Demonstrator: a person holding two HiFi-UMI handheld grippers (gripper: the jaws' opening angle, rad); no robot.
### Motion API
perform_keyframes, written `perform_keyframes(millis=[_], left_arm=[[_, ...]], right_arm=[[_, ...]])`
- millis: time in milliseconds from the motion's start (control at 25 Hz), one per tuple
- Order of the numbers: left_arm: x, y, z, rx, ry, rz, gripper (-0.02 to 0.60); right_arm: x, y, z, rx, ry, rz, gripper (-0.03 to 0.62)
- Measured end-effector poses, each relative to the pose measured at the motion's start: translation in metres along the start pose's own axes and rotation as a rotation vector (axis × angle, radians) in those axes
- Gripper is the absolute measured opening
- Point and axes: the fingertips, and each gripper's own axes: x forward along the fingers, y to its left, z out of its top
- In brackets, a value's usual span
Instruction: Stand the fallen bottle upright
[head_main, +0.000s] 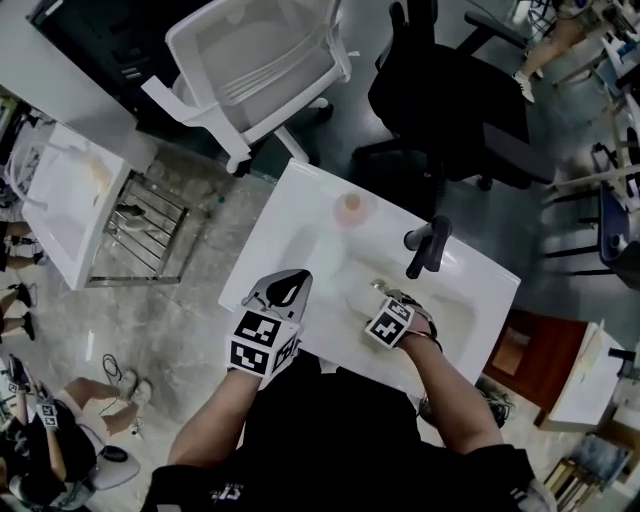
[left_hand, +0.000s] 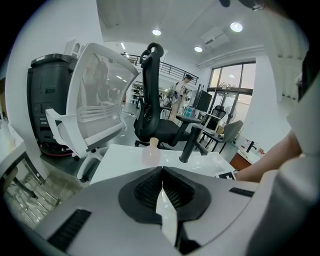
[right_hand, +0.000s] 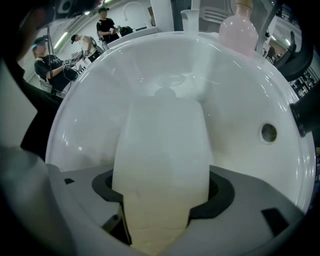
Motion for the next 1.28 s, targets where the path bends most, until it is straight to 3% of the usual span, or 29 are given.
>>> perform_keyframes(millis=[120,560,800,1120,1280], left_arm=[[-0.009,0.006,0.0,-0.003,-0.008,-0.002,0.015],[-0.027,-0.005,0.015,0.045,-0.08,-0.111,0.015],[-0.041,-0.014,0.022,0.057,-0.122,-0.169,0.015],[-0.036,-0.048,0.025,0.079,-0.116,-0.229,0.015],[-0.024,-0.084,0.027,0.107,-0.107,-0.254,0.015]], right_arm=[[-0.012,0.013,0.004,0.016,-0.03,0.006,0.351],[-0.092,0.019,0.031,0.144,-0.266,-0.144,0.347],[-0.147,0.032,0.034,0.306,-0.421,-0.197,0.344],[-0.204,0.051,0.016,0.375,-0.55,-0.252,0.344],[-0.228,0.051,-0.018,0.497,-0.665,-0.221,0.344]])
